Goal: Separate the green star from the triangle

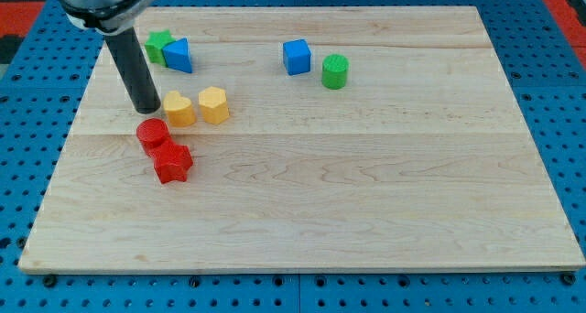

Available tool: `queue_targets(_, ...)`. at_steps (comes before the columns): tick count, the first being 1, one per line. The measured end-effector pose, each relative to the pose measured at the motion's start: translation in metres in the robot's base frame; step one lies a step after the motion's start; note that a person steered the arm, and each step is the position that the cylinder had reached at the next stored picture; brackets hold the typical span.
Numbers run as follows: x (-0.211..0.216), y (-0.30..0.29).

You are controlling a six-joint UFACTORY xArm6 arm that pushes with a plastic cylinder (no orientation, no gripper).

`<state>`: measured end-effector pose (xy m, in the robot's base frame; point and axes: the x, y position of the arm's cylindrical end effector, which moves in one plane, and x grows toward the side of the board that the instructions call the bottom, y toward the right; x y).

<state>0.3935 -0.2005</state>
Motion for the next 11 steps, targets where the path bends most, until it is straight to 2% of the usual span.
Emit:
queue_targets(2, -0.088, -0.040)
queue_targets(3, -0.117, -0.039)
queue_targets(4, -0.117, 0.018)
queue_targets(6, -0.096, 0.019)
queue_targets(7, -0.104, 0.051)
queue_targets(10, -0.130, 0.046)
queue_targets(11, -0.134, 0.064)
